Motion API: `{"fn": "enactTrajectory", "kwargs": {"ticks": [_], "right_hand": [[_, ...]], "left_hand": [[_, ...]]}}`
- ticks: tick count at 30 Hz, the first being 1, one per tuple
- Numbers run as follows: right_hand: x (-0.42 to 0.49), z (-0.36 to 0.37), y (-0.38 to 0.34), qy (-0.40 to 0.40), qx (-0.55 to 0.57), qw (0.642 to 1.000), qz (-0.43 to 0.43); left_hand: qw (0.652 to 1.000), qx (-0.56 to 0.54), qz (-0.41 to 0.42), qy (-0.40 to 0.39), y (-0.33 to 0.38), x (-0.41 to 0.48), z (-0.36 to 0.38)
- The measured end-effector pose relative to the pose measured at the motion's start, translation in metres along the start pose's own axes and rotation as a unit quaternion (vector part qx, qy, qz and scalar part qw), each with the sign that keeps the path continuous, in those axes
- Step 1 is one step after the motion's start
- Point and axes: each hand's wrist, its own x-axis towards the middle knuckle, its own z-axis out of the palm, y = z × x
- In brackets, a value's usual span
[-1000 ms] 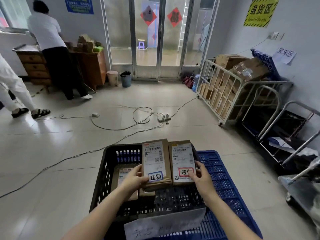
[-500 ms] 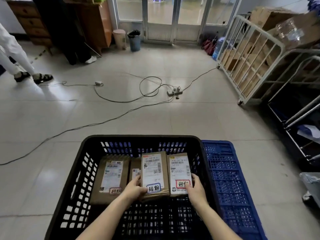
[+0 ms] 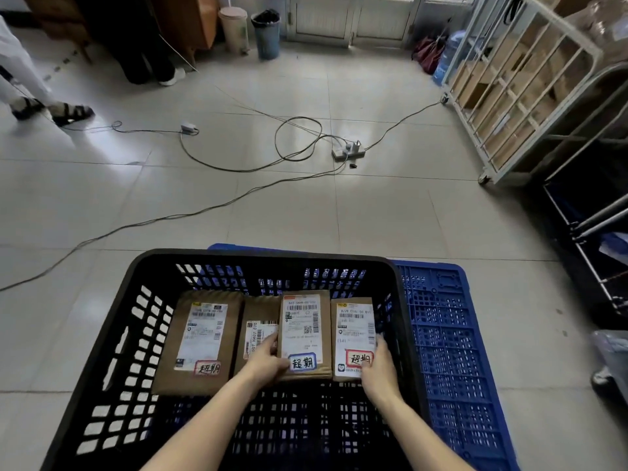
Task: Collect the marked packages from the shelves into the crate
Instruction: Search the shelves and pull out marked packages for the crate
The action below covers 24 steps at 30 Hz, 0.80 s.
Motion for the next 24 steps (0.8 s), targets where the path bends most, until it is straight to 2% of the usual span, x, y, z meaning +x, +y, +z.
{"fn": "enactTrajectory", "kwargs": {"ticks": [5,13,16,19,24], "right_hand": [[0.013,0.014,0.005,-0.018,0.014,0.999,0.026],[0.037,0.03,0.024,-0.014,0.039,0.998,0.045],[0.041,0.035,0.032,-0.02,0.029,0.998,0.061],[0.038,0.041,0.039,-0.025,-0.013,0.998,0.052],[0.03,0.042,0.037,-0.03,-0.083,0.996,0.015]], "left_hand": [[0.998,0.046,0.002,0.034,-0.005,0.01,-0.003],[0.969,0.227,0.051,0.087,-0.006,0.029,0.011],[0.94,0.326,0.047,0.085,-0.01,0.032,0.019],[0.893,0.437,0.065,0.081,-0.017,0.031,0.023],[0.856,0.504,0.094,0.07,-0.02,0.027,0.026]]}}
